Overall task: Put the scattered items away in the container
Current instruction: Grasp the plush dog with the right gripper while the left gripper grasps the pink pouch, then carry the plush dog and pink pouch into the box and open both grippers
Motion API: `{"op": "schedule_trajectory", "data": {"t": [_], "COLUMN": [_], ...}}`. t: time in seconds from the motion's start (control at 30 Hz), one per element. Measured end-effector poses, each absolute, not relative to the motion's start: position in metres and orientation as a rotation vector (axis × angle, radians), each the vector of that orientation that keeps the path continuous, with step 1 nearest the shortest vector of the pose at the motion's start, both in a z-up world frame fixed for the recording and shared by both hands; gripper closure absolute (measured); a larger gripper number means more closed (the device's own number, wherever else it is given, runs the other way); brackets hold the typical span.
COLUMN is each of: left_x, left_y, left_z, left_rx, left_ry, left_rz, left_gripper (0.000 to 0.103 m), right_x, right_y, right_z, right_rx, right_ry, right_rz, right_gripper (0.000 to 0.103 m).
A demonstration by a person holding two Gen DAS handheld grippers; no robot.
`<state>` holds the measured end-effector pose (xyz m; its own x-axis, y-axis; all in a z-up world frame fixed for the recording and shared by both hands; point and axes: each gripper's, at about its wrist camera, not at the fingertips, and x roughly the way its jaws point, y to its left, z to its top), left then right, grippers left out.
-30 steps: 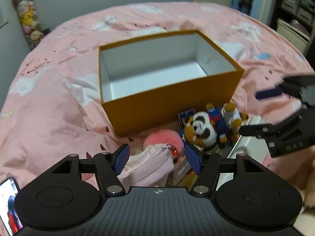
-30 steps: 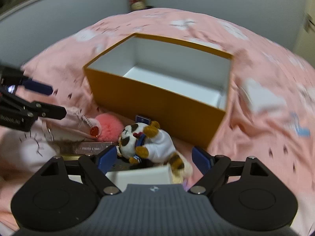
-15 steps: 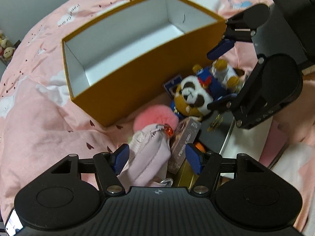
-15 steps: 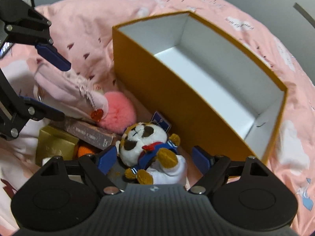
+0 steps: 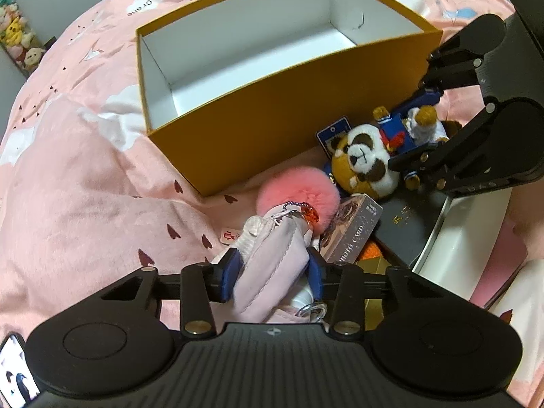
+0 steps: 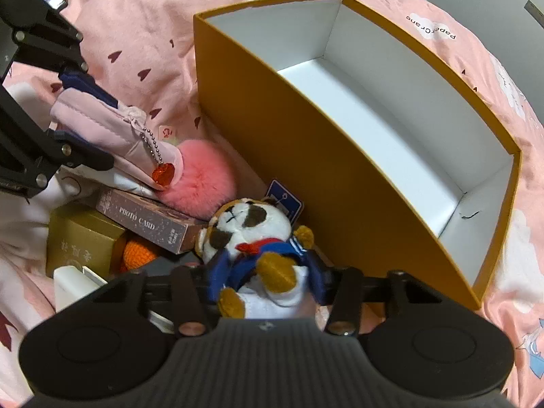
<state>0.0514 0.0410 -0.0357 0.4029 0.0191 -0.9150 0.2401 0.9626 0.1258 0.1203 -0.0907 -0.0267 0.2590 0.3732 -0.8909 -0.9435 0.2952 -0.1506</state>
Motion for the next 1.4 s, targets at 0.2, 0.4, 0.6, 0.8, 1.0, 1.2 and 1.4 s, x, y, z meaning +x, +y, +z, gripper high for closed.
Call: {"op": "schedule_trajectory", "data": {"t": [0.2, 0.4, 0.6, 0.8, 1.0, 1.2, 1.4], "left_x": [0.043, 0.038, 0.037, 0.043, 0.059, 0.104, 0.144], "left_y": [0.049, 0.057, 0.061, 0.066, 0.066, 0.066, 0.059], "left_z": [-0.024, -0.002, 0.024, 0.052, 0.082, 0.082, 0.045], "left_rx": [0.180, 0.097, 0.056, 0.049, 0.076, 0.064, 0.080], "left_ry": [1.106, 1.038, 0.963, 0.874, 0.765, 0.715, 0.776], "left_rz": [-0.129, -0.131, -0.128, -0.113, -0.064, -0.015, 0.044], "left_gripper": [0.060, 0.062, 0.062, 0.062, 0.062, 0.062, 0.062], "right_x": [0.118, 0.108, 0.106, 0.108, 0.128, 0.166, 0.210], "right_y": [-0.103, -0.111, -0.120, -0.121, -0.119, -0.105, -0.088], "right_z": [-0.009, 0.016, 0.050, 0.081, 0.116, 0.117, 0.077], "right_rx": [-0.776, -0.744, -0.662, -0.567, -0.454, -0.333, -0.191], "right_ry": [0.847, 0.783, 0.738, 0.682, 0.601, 0.614, 0.757], "right_rz": [1.040, 1.054, 1.076, 1.095, 1.063, 1.000, 0.933], "right_gripper": [0.063, 0.065, 0.065, 0.066, 0.066, 0.066, 0.066]}}
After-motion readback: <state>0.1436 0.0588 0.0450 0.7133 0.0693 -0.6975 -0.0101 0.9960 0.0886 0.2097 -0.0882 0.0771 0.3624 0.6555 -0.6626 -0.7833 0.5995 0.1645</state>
